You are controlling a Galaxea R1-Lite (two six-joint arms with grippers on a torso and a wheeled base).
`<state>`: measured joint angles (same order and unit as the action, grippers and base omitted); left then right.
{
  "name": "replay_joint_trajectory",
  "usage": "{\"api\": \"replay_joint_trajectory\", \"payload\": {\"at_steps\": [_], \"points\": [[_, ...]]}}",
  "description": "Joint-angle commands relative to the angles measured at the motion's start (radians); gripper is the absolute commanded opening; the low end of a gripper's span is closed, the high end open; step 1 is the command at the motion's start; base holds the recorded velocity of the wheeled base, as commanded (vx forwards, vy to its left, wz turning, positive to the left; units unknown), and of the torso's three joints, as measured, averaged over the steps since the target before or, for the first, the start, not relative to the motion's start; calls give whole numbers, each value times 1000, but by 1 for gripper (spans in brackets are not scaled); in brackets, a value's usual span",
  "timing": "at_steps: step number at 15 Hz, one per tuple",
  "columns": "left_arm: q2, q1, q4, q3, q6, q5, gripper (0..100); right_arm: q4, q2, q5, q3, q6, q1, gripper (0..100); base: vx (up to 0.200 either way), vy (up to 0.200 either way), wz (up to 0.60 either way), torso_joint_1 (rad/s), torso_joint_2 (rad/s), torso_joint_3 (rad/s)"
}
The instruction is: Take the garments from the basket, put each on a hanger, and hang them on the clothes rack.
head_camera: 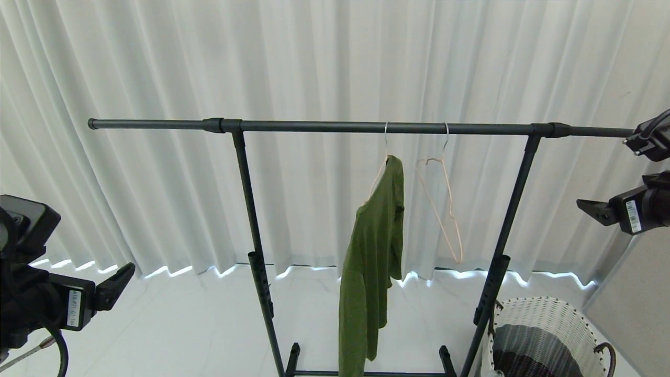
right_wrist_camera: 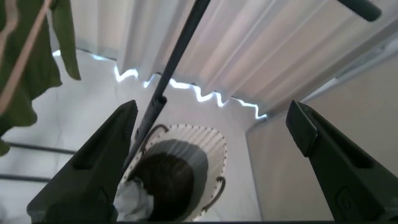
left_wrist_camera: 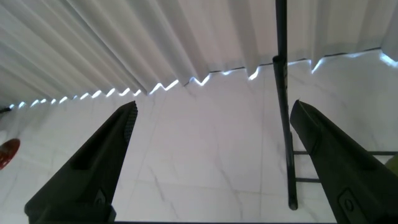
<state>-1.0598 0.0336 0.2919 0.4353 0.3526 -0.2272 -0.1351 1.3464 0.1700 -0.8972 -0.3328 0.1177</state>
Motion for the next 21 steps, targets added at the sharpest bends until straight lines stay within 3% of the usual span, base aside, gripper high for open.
{"api": "replay_joint_trajectory", "payload": {"at_steps": [1, 5, 10, 21], "points": [[0, 2, 0, 0, 0, 2, 100, -26, 14, 0, 1, -2, 0, 100, 0, 0, 0, 0, 0, 0], [4, 52, 1, 0, -1, 2, 100, -159, 28, 0, 63, -78, -12, 100, 0, 0, 0, 0, 0, 0], [12, 66, 1, 0, 2, 2, 100, -175, 13, 0, 81, -88, -12, 100, 0, 0, 0, -6, 11, 8], [40, 69, 1, -1, 3, 2, 100, -175, -35, 2, 135, -88, -16, 100, 0, 0, 0, -234, 460, 221]]}}
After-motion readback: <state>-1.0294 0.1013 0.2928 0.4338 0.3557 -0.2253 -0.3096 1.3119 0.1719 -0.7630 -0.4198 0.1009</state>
